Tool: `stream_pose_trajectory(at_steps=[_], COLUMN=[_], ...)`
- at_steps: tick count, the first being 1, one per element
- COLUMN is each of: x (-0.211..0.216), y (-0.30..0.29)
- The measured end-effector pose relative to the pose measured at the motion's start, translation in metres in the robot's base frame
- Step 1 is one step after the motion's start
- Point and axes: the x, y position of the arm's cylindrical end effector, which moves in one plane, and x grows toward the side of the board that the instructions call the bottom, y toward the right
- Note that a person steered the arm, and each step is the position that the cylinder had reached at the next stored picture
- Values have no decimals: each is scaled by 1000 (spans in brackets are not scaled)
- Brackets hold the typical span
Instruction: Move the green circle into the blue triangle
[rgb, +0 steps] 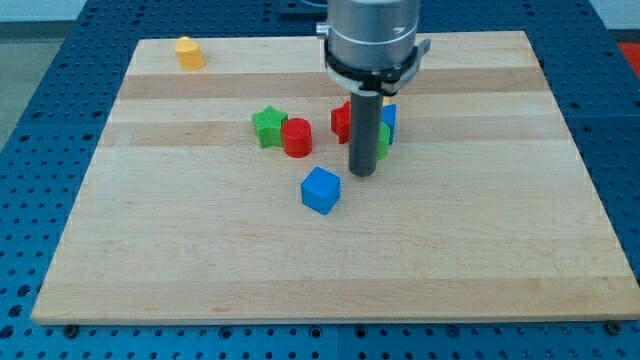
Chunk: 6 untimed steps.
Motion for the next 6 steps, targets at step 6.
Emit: stream_pose_trajectory(at_steps=[6], x=[-60], y=[68])
